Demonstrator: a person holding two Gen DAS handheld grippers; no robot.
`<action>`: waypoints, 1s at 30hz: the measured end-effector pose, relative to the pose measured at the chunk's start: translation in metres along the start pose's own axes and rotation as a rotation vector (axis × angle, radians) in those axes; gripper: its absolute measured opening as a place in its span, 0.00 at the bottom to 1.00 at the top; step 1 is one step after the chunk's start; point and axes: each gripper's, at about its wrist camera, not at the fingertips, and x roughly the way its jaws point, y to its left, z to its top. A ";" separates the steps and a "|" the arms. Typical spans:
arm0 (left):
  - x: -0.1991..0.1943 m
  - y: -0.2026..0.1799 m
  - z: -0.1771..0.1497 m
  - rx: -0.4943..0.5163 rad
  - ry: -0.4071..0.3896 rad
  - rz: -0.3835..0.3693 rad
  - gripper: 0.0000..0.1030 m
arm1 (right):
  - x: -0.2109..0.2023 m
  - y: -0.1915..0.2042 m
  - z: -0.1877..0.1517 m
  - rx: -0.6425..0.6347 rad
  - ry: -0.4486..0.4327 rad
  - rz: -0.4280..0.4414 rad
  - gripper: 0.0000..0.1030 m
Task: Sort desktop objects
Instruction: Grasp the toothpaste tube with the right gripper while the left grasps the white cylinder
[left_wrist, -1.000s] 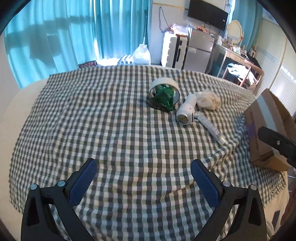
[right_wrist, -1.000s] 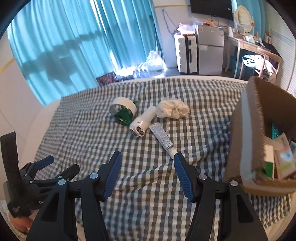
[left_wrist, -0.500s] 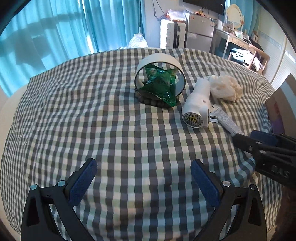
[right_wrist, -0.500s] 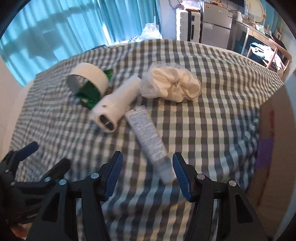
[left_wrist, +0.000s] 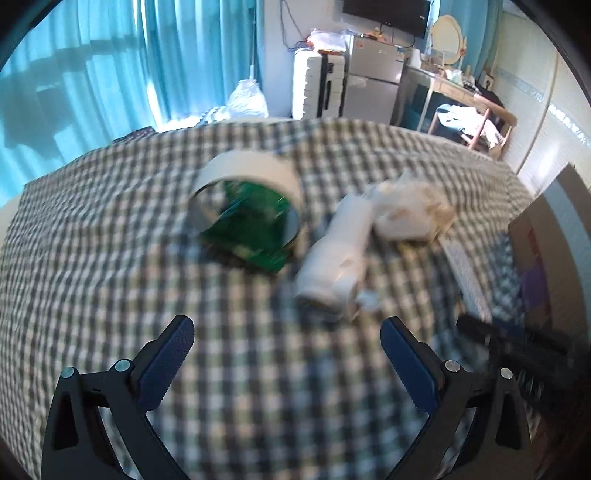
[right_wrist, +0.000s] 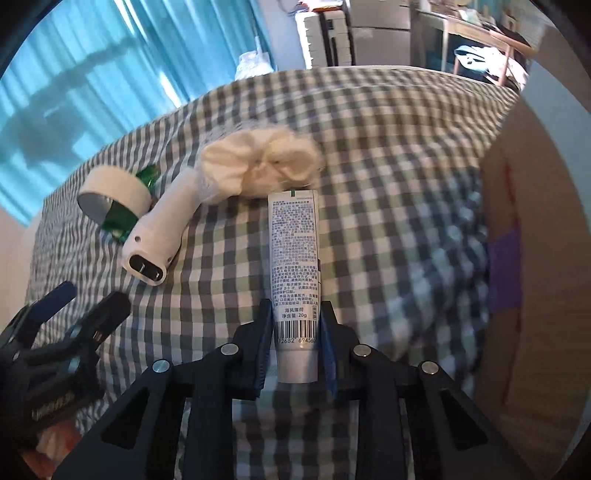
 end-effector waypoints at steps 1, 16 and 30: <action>0.003 -0.003 0.006 -0.011 -0.005 -0.027 1.00 | -0.002 -0.002 -0.001 0.008 -0.006 -0.003 0.24; 0.056 -0.011 0.025 -0.027 0.125 -0.041 0.51 | -0.021 -0.021 -0.008 0.056 -0.021 0.032 0.23; -0.043 -0.005 -0.017 -0.027 0.074 -0.019 0.51 | -0.083 -0.001 -0.030 0.070 -0.095 0.090 0.23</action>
